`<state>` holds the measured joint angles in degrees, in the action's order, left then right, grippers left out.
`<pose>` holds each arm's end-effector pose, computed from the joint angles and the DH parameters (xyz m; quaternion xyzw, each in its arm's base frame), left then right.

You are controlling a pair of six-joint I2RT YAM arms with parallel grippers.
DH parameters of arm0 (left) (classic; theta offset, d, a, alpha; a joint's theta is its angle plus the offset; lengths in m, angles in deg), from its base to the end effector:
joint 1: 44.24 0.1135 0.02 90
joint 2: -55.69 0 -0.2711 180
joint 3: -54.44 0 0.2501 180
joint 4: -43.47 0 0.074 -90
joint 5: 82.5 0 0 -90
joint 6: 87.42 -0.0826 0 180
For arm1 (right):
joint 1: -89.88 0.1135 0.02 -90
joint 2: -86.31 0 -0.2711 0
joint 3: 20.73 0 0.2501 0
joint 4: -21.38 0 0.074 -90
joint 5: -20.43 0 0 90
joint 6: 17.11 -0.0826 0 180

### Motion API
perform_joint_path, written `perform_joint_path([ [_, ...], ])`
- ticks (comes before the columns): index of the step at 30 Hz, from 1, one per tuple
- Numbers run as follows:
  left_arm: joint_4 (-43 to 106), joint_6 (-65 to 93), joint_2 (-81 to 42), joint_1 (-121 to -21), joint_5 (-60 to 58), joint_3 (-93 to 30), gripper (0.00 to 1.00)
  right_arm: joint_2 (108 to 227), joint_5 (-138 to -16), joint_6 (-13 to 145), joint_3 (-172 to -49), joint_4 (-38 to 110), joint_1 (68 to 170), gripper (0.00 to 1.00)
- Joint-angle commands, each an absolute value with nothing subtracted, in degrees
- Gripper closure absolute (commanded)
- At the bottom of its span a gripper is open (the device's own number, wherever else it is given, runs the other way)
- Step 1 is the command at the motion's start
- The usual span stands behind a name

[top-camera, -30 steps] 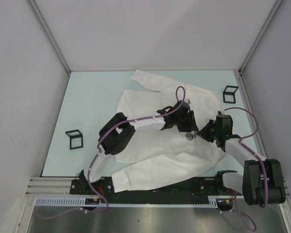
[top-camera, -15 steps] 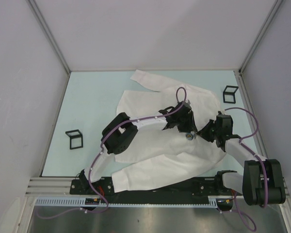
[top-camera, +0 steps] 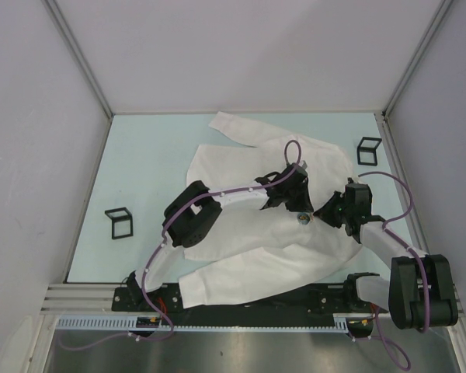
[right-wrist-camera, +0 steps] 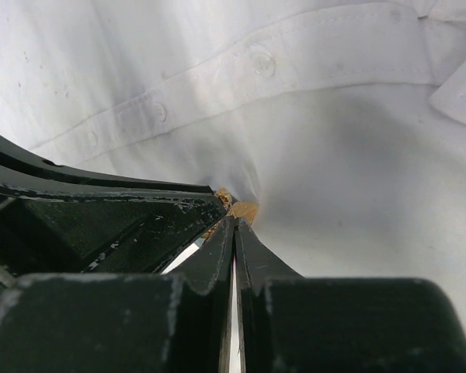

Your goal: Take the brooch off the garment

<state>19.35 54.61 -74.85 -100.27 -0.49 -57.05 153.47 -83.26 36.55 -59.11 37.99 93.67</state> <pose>0.2957 -0.4594 0.1313 0.0596 0.9139 -0.3584 0.1811 0.2405 0.0355 0.1331 0.2140 0.8944 0.2329 0.3161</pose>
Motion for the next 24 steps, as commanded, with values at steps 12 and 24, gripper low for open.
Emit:
perform_joint_path([
  [12,21.8,50.7,-70.7,-100.8,-1.4,-54.3,0.91,153.4,-78.9,38.6,-60.7,37.2,93.7,0.94],
  [24,24.7,50.6,-65.8,-100.8,0.4,-49.5,0.53,154.5,-79.0,38.7,-60.7,37.1,93.9,0.94],
])
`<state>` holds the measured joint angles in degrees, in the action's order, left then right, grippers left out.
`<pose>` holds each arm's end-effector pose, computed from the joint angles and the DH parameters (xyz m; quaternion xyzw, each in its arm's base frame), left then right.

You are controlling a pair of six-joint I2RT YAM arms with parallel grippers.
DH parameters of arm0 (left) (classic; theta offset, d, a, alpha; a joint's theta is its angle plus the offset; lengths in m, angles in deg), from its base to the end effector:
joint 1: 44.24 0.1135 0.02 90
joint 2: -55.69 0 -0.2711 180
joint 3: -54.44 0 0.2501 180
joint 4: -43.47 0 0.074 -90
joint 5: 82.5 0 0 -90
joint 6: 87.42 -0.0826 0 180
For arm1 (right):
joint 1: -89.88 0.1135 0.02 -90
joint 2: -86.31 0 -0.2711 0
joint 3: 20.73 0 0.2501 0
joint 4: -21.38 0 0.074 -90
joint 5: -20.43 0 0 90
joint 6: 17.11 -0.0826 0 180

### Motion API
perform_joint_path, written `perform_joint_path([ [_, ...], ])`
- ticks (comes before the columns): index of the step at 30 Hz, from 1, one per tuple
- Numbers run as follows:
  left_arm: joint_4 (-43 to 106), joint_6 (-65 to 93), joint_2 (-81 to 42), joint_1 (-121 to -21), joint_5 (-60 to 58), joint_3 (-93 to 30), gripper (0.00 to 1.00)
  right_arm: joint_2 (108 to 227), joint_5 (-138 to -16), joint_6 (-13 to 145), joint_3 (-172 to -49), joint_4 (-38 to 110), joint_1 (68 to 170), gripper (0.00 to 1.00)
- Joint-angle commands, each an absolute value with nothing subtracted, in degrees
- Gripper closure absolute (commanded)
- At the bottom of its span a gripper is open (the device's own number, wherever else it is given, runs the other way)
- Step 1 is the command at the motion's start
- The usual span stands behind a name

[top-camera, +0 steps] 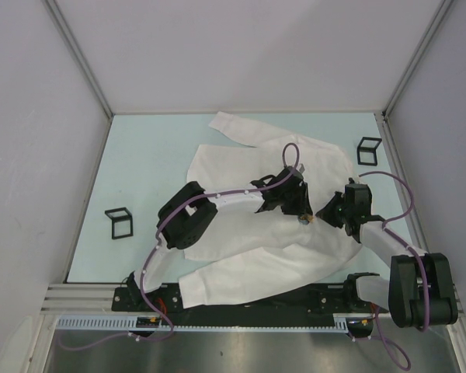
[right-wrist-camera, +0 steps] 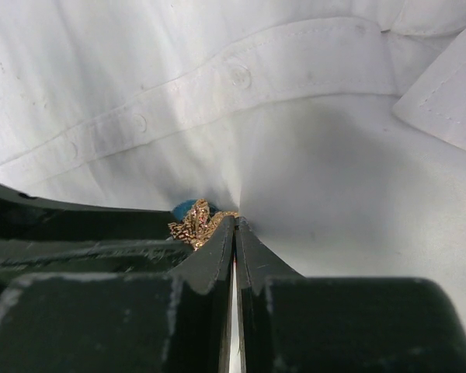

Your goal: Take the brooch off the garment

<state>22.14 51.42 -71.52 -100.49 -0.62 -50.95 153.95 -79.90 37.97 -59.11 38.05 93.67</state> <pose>0.2846 -0.4470 0.1299 0.0872 0.9115 -0.3543 0.1896 0.2415 0.0308 0.1304 0.2152 0.8984 0.2026 0.3249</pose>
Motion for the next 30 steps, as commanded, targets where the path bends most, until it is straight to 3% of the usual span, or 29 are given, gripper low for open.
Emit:
perform_joint_path([
  [1,25.6,50.6,-65.2,-100.8,0.5,-48.7,0.52,154.7,-79.1,38.8,-60.7,37.0,94.1,0.94],
  [9,25.4,50.4,-67.2,-100.8,-0.9,-50.6,0.54,154.9,-79.5,38.4,-60.7,36.7,94.2,0.94],
  [21,23.8,50.2,-69.5,-100.7,-0.3,-52.5,0.71,155.3,-79.1,38.5,-60.6,35.9,95.2,0.94],
  [30,22.5,50.2,-69.6,-100.7,0.7,-52.3,0.62,155.3,-78.2,38.9,-61.1,35.8,95.2,0.94],
])
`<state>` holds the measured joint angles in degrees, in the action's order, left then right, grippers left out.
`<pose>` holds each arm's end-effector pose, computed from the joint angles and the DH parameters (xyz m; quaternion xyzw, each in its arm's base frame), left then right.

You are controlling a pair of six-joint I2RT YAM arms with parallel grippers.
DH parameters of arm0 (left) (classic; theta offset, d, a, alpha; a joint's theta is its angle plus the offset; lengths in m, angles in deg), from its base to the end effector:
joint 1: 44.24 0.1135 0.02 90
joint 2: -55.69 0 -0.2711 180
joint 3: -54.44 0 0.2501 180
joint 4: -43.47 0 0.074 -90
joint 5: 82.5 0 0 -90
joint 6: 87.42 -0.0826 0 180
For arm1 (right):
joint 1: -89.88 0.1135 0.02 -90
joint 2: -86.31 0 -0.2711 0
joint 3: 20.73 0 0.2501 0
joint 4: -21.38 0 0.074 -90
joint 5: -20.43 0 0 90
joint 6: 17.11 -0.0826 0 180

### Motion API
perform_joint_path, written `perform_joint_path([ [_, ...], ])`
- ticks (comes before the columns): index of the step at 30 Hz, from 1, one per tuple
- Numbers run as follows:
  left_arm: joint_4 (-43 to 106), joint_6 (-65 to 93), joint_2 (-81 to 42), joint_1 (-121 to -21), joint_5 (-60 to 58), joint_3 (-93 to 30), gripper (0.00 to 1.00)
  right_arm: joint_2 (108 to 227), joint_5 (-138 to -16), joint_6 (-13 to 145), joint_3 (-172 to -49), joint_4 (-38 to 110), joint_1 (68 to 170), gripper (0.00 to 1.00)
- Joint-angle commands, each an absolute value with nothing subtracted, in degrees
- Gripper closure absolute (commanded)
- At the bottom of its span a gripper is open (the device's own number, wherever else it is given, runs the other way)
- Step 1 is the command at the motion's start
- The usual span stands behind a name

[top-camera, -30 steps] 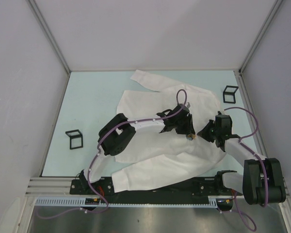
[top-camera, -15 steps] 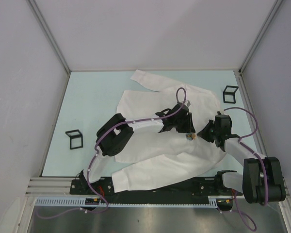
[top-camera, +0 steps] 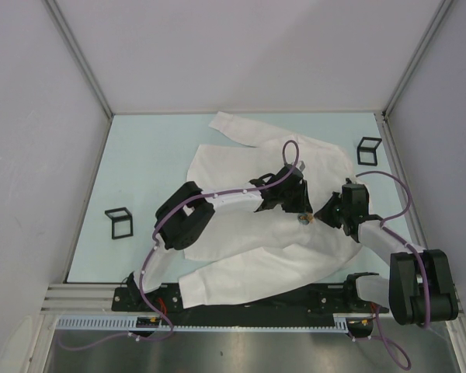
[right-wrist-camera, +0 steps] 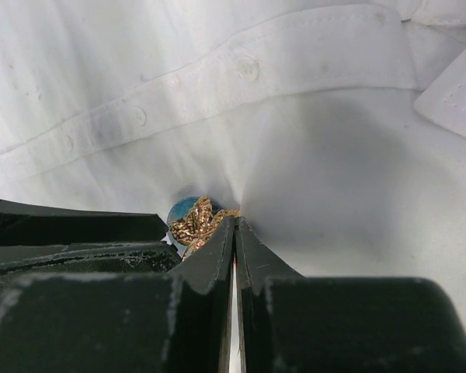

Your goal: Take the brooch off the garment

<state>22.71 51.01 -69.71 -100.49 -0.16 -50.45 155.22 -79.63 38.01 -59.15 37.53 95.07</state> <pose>0.2844 -0.4455 0.1440 0.0895 0.9049 -0.3630 0.2033 0.2423 0.0365 0.1266 0.2059 0.9031 0.2026 0.3178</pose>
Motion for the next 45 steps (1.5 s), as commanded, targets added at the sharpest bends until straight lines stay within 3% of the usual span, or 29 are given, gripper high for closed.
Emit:
perform_joint_path([
  [1,22.6,50.4,-69.6,-100.7,0.7,-52.2,0.62,155.4,-78.3,38.8,-61.1,35.8,95.3,0.94],
  [22,23.0,50.4,-71.1,-100.7,-0.1,-53.8,0.84,156.2,-77.1,39.7,-61.3,34.2,96.0,0.94],
  [28,21.8,51.1,-71.7,-100.7,-0.7,-54.7,1.00,156.7,-76.1,40.1,-61.9,34.1,96.5,0.94],
  [45,14.1,54.5,-73.9,-100.8,0.2,-60.3,1.00,158.8,-73.7,40.5,-62.0,33.2,100.1,0.95],
])
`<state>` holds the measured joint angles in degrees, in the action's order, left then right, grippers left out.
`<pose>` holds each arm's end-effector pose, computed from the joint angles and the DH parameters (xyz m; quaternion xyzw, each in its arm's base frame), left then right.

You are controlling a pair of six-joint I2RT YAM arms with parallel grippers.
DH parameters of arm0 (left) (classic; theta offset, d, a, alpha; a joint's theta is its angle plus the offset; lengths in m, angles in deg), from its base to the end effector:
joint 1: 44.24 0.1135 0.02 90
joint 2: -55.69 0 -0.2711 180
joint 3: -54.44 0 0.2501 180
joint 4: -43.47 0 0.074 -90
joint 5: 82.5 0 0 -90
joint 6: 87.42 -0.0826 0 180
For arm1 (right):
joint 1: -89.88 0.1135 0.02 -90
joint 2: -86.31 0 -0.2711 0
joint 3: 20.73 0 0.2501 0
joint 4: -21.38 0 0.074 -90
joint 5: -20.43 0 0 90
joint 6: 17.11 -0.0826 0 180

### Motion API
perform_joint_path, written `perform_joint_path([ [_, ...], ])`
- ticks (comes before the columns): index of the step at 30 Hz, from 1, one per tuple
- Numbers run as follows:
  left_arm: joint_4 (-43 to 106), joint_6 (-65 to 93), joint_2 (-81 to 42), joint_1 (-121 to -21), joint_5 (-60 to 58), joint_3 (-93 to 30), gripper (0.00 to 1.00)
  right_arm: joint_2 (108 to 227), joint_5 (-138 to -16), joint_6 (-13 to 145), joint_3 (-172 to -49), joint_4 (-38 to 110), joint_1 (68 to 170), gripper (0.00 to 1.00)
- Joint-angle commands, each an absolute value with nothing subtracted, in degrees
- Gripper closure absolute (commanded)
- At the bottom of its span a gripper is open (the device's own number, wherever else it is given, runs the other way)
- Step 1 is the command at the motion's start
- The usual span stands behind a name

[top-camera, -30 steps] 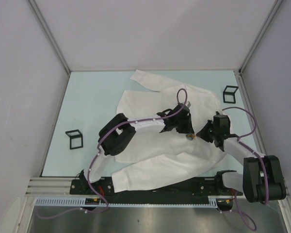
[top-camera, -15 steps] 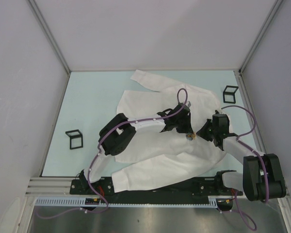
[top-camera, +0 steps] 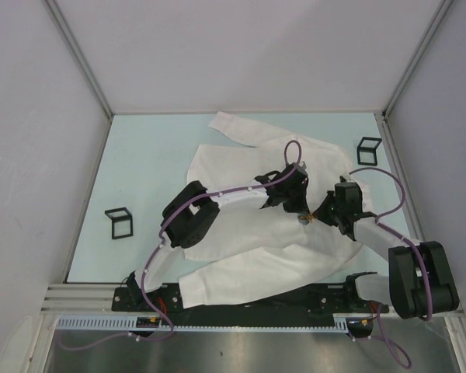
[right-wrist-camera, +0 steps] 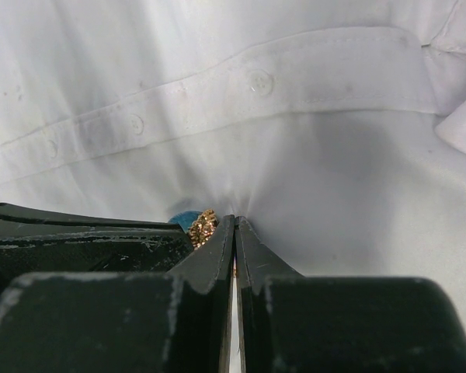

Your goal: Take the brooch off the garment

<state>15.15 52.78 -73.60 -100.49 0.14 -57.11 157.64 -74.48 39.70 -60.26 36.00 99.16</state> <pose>0.2901 -0.4533 0.1348 0.0728 0.9229 -0.3347 0.1758 0.2491 0.0479 0.1253 0.1766 0.9109 0.1714 0.3313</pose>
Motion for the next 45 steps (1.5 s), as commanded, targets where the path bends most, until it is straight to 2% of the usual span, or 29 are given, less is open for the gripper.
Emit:
perform_joint_path([
  [1,13.9,54.4,-74.1,-100.8,0.2,-60.5,1.00,159.0,-74.0,40.4,-62.0,33.2,100.3,0.95],
  [27,15.4,50.4,-76.3,-102.8,-5.3,-63.9,1.00,164.0,-79.6,44.2,-63.6,29.4,104.7,0.97],
  [45,27.3,48.5,-70.7,-103.2,-10.5,-54.0,1.00,167.4,-79.8,46.2,-66.1,32.0,106.1,0.97],
])
